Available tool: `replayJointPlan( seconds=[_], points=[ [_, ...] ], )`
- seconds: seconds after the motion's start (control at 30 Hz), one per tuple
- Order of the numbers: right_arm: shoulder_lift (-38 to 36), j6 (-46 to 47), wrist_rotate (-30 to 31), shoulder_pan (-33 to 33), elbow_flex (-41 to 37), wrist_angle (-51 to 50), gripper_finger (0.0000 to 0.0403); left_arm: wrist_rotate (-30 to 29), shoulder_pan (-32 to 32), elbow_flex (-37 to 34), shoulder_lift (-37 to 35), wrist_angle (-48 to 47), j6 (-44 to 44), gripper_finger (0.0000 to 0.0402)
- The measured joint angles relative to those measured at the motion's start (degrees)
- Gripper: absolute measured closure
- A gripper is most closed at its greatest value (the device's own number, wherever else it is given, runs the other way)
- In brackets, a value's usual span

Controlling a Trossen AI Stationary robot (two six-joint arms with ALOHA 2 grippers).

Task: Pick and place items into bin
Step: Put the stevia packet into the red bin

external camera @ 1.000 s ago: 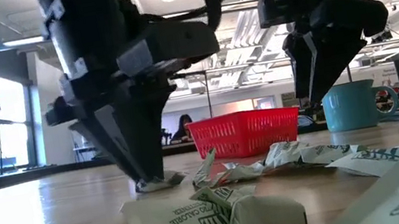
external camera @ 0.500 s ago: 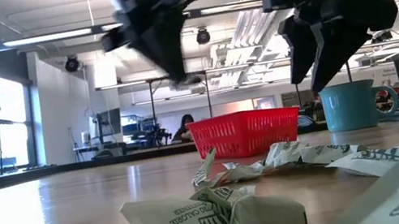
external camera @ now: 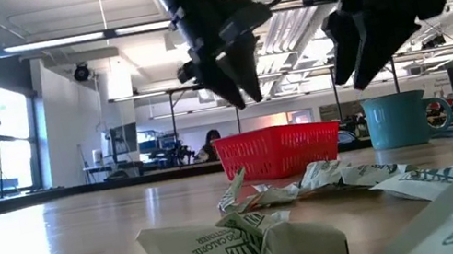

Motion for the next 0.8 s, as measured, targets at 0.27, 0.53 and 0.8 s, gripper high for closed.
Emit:
replayJointPlan(
  seconds=[0.27,0.53,0.8],
  points=[
    [0.95,4.25,-8.39,4.88,0.00,6.29,0.0076,-7.99,-8.80,-2.32,-4.51,-22.53,3.31,0.0152],
    [11.33,7.04,-13.16,13.60,-0.02,18.09,0.0076,-7.78,-18.94,-25.29,-18.97,-16.32,-13.82,0.0219],
    [20.69,11.54,-9.63,19.89,5.53,20.22,0.0076,-5.46,-26.24,-40.68,-32.42,-8.19,-27.94,0.0254]
  ],
)
